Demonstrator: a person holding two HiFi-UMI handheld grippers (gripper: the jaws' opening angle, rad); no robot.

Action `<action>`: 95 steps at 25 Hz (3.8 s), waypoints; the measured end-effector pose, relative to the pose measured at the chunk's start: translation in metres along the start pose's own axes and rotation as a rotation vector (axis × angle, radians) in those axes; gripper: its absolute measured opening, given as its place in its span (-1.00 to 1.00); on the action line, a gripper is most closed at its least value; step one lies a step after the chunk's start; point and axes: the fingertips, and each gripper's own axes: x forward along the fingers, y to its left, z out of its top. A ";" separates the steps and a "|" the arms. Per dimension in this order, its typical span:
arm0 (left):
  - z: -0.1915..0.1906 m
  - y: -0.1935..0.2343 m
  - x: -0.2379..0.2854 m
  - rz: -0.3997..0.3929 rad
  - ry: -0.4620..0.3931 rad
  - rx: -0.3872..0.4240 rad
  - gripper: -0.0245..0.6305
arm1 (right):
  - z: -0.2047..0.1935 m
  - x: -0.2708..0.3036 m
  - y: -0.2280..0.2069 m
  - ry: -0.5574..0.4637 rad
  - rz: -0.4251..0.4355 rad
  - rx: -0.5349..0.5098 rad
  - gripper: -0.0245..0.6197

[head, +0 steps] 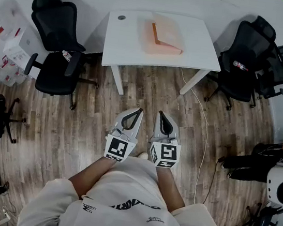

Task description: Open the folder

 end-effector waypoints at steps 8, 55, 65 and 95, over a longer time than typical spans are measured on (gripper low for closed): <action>0.007 -0.018 0.023 0.027 -0.002 0.023 -0.96 | 0.012 -0.002 -0.027 -0.052 0.054 0.014 -0.93; -0.031 0.234 0.288 0.087 0.025 -0.066 -0.96 | 0.063 0.344 -0.109 0.000 0.070 -0.072 -0.93; -0.051 0.282 0.333 0.063 0.056 -0.102 -0.96 | 0.076 0.414 -0.117 0.065 0.037 -0.104 -0.93; -0.166 0.294 0.427 0.093 0.297 -0.154 -0.96 | 0.026 0.545 -0.162 0.304 0.138 -0.201 -0.92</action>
